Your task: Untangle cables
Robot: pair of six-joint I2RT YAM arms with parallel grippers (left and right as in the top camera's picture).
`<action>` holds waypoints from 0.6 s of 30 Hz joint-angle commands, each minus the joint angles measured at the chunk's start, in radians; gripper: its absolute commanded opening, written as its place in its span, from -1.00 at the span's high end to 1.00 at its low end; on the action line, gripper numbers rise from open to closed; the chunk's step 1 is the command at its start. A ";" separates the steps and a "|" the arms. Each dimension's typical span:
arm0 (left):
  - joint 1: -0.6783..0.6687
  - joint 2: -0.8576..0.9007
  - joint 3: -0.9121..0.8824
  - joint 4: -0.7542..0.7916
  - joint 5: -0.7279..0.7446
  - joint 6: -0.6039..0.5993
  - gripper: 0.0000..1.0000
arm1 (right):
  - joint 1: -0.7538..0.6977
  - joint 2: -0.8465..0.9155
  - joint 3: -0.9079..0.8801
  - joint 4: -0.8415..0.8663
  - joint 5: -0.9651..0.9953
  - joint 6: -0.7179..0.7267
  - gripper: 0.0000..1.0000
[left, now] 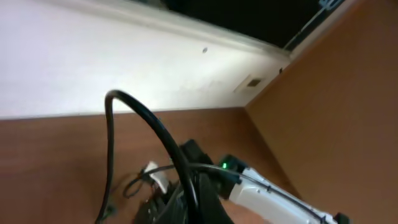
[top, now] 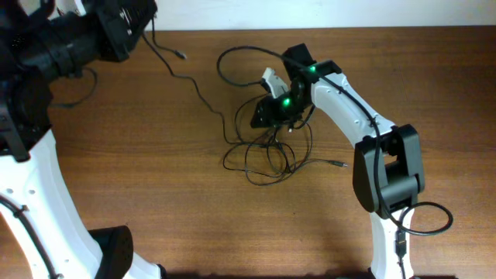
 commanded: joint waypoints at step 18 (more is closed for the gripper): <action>0.391 0.053 0.003 0.106 0.356 -0.039 1.00 | 0.186 0.033 0.011 0.151 0.103 -0.139 0.10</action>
